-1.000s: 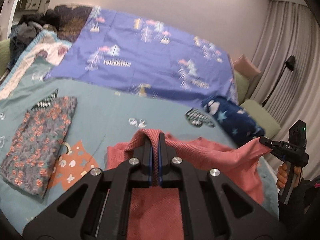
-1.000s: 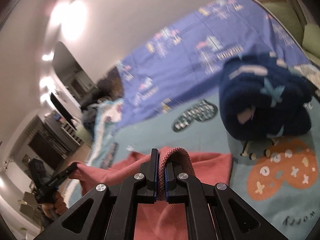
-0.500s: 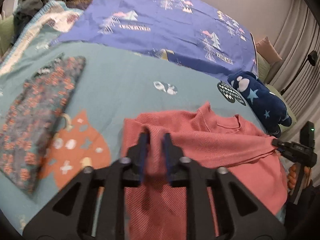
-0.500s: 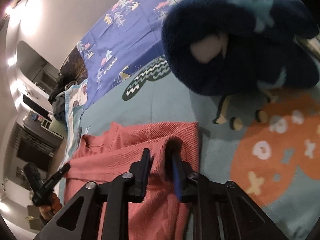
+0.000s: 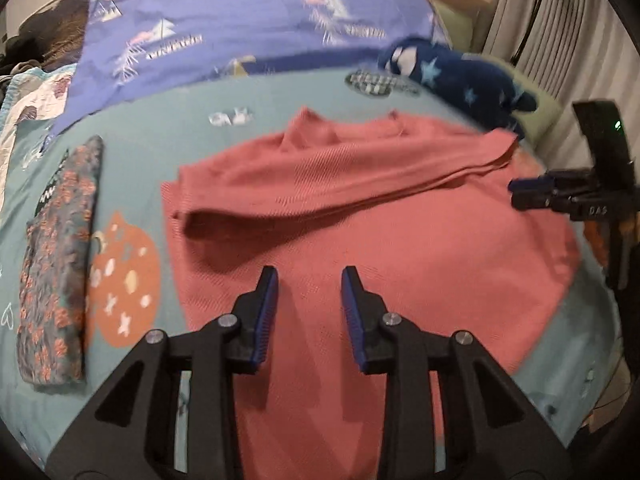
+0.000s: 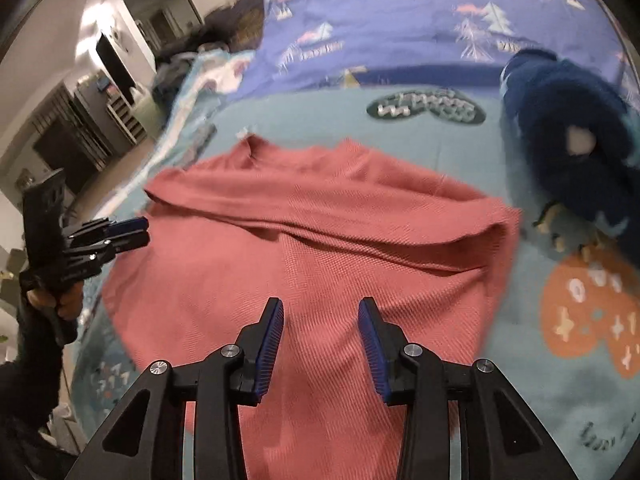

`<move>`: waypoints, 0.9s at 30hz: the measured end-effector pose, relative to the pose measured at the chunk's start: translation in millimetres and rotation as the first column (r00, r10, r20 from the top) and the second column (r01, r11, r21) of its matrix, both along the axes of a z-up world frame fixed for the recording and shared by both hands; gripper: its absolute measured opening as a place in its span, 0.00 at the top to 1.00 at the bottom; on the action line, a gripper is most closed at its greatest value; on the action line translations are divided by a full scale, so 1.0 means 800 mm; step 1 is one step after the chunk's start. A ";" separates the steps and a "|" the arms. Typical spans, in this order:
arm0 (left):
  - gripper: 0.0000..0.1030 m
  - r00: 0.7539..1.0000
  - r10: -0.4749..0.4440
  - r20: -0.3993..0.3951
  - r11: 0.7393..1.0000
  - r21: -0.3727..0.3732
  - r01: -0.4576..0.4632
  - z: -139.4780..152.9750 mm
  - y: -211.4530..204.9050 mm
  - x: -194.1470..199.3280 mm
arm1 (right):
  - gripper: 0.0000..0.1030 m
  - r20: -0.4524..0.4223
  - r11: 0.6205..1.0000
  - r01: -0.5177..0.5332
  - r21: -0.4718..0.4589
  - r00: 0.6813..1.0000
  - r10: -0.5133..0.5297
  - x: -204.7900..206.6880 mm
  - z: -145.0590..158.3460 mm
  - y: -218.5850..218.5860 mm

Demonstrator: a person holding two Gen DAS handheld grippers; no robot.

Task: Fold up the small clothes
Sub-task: 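Open both grippers and release the folded sweater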

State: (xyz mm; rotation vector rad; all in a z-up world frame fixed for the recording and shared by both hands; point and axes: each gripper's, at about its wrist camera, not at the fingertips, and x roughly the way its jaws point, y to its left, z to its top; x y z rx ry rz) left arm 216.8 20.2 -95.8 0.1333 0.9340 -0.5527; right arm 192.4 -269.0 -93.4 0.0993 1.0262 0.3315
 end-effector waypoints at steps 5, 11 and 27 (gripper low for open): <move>0.67 1.000 0.027 -0.001 0.999 -0.035 -0.027 0.002 -0.007 0.043 | 0.65 0.020 0.997 0.059 -0.052 0.998 -0.058 0.032 -0.001 -0.003; 0.58 0.984 0.147 0.097 0.982 -0.135 -0.133 0.038 -0.001 0.095 | 0.64 0.146 0.974 0.210 -0.089 0.970 -0.196 0.079 0.025 -0.031; 0.47 0.977 0.211 0.013 0.968 -0.143 -0.207 0.003 0.053 0.107 | 0.57 0.078 0.931 0.362 0.051 0.928 -0.365 0.054 0.020 -0.120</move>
